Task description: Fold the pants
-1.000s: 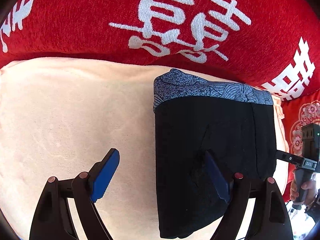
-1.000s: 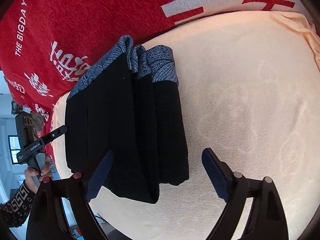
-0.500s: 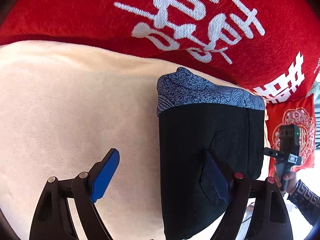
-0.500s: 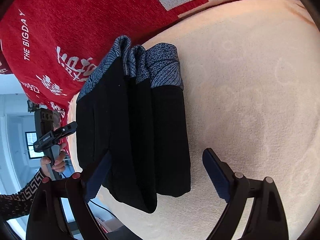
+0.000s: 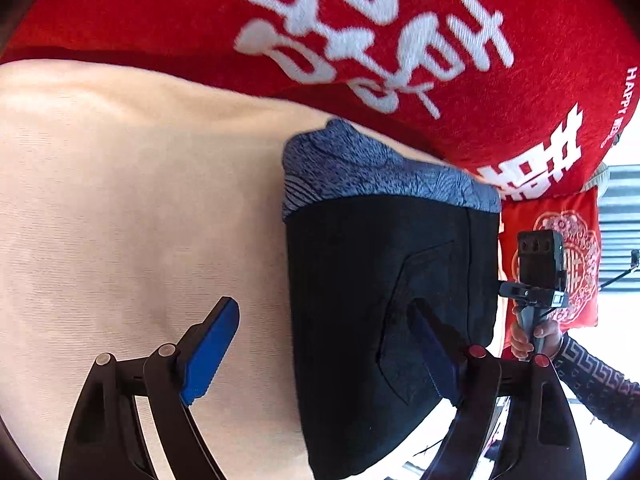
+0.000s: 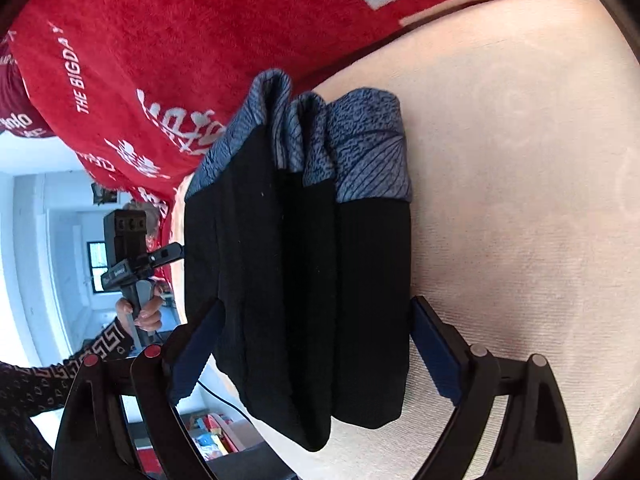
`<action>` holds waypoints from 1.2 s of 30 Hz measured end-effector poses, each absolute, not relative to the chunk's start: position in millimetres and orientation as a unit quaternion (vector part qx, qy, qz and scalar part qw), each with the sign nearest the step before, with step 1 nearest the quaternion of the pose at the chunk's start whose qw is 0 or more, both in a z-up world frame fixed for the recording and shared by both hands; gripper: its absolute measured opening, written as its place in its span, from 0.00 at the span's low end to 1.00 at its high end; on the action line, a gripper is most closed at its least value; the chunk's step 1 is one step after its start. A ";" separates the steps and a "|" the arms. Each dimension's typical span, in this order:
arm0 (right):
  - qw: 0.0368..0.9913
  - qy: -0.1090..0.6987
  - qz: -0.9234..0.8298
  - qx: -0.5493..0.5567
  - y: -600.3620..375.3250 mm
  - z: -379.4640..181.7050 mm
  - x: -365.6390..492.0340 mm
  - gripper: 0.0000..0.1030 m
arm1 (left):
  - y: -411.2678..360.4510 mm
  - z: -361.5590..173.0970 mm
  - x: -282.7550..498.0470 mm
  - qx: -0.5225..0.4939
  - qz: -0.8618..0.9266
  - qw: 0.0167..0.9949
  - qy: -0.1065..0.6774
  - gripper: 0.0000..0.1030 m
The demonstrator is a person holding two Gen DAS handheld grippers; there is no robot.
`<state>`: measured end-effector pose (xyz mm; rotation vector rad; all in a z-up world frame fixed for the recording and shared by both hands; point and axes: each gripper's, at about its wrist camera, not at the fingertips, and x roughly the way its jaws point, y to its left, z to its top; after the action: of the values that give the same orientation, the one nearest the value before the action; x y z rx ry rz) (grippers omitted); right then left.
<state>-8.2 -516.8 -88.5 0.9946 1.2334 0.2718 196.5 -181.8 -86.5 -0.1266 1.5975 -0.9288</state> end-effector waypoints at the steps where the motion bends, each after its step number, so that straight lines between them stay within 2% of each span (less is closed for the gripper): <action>1: 0.693 0.552 0.122 0.447 -516.3 -89.2 -7.1 0.91 | -192.1 -91.6 192.4 -0.046 -0.406 0.594 0.693 0.84; 5: 0.694 0.548 0.133 0.447 -517.8 -92.1 -5.5 0.91 | -212.9 -103.5 184.3 -0.049 -0.424 0.576 0.697 0.84; 10: 0.681 0.531 0.132 0.486 -526.5 -101.1 -0.3 0.90 | -226.1 -99.6 174.6 -0.039 -0.422 0.603 0.676 0.82; 12: 0.679 0.550 0.104 0.476 -524.4 -98.8 2.5 0.76 | -224.6 -94.3 170.1 -0.049 -0.417 0.610 0.672 0.73; 13: 0.680 0.556 0.096 0.468 -523.8 -96.8 1.4 0.64 | -224.6 -89.1 167.0 -0.049 -0.416 0.616 0.667 0.67; 14: 0.676 0.554 0.092 0.476 -524.8 -95.2 -1.1 0.57 | -230.1 -84.8 163.1 -0.046 -0.414 0.621 0.664 0.65; 19: 0.676 0.538 0.105 0.493 -520.9 -76.0 -5.7 0.42 | -232.6 -54.5 152.9 -0.046 -0.406 0.640 0.651 0.63; 29: 0.660 0.528 0.152 0.512 -462.3 -39.1 -45.9 0.42 | -177.0 -4.5 101.8 -0.035 -0.368 0.667 0.647 0.63; 33: 0.656 0.531 0.154 0.513 -430.1 -46.1 -72.1 0.42 | -136.8 -16.1 78.1 -0.030 -0.349 0.665 0.660 0.63; 36: 0.653 0.538 0.140 0.515 -412.0 -64.5 -89.8 0.42 | -114.6 -44.6 66.8 -0.010 -0.332 0.666 0.668 0.63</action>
<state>-89.8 -412.0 -64.5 1.1681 1.2207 0.3176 66.8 -114.6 -44.6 -0.0220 1.5090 -0.7489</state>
